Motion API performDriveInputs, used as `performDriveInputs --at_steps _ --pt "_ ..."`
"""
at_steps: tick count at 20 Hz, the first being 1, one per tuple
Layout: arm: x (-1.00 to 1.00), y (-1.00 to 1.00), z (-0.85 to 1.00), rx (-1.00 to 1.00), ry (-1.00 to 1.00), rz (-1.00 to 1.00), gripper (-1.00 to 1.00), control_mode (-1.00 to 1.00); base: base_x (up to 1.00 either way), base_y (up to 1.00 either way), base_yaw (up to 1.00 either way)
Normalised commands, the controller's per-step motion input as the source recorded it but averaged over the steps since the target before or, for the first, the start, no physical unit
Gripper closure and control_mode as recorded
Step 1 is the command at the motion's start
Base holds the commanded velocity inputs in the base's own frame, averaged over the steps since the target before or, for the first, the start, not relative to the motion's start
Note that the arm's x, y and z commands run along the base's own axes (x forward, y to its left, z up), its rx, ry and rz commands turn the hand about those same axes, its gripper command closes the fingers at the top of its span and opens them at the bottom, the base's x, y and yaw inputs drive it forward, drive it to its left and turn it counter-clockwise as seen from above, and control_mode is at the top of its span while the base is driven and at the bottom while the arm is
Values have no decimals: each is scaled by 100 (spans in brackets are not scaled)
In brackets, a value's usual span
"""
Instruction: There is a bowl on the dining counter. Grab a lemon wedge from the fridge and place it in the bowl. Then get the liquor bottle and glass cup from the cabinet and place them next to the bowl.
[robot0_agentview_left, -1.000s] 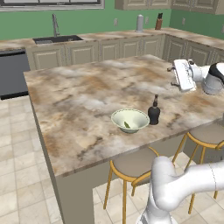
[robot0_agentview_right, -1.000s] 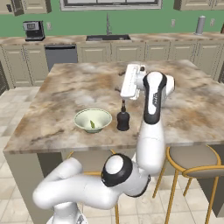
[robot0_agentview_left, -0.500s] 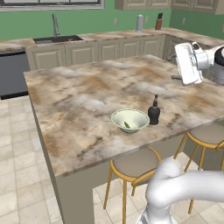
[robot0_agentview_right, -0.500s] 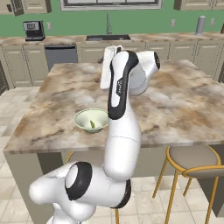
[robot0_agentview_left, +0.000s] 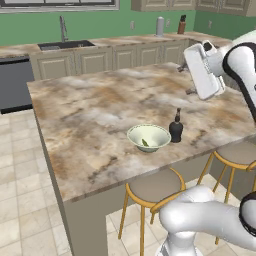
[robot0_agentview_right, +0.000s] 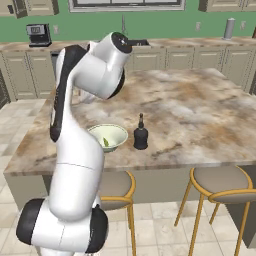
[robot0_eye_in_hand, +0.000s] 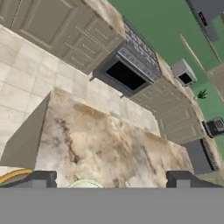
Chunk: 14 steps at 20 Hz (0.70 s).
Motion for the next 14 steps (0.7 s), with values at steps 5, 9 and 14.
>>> performDriveInputs --at_steps 5,9,14 --pt "-4 48 0 -19 27 -39 -100 -100 0 0 0" --pt "0 37 0 -5 29 -52 -100 -100 0 0 0" --pt "-5 16 -1 0 20 -63 -100 -100 0 0 0"
